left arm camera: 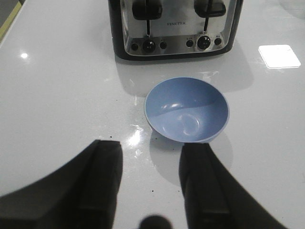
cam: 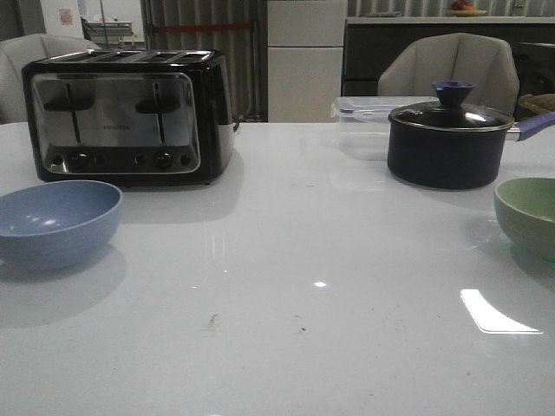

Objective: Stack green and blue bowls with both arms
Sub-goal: 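Grasp the rim of the pale green bowl with the right gripper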

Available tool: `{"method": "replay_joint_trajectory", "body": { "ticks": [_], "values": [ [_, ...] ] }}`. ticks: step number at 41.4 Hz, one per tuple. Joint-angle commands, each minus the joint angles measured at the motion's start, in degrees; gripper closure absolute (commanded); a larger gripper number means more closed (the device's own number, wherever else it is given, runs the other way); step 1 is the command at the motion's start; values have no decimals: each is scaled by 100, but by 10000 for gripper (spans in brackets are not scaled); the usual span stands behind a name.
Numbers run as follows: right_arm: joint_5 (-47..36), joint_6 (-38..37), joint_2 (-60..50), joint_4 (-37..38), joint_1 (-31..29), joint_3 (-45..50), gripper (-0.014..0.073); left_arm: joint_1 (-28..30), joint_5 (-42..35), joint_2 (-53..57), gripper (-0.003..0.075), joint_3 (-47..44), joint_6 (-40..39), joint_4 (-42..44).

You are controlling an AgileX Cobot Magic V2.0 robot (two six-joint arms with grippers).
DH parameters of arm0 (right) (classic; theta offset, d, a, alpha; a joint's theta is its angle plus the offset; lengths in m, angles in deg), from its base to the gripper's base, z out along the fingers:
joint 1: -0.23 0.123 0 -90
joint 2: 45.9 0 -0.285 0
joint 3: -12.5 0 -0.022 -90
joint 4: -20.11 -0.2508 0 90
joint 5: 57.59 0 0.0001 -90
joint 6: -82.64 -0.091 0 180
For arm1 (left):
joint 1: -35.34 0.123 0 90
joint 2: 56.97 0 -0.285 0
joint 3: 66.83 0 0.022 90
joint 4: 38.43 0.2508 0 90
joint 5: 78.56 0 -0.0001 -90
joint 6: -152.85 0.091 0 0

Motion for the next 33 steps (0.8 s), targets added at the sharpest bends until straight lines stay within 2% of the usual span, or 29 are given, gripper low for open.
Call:
{"method": "replay_joint_trajectory", "body": {
  "ticks": [1,16,24,28,33],
  "values": [
    [-150,0,251,27,-89,-465,-19,-41,-437,-41,372,189,-53,-38],
    [388,307,1802,-28,-89,-1544,-19,-41,-426,-41,372,189,-53,-38],
    [560,313,2265,-34,-89,-1850,-18,-41,-426,-41,372,189,-53,-38],
    [569,318,2369,-38,-89,-1902,45,-41,-426,-41,372,189,-53,-38],
    [487,318,2375,-38,-89,-1902,199,-41,-416,-41,372,189,-53,-38]
  ]
}}
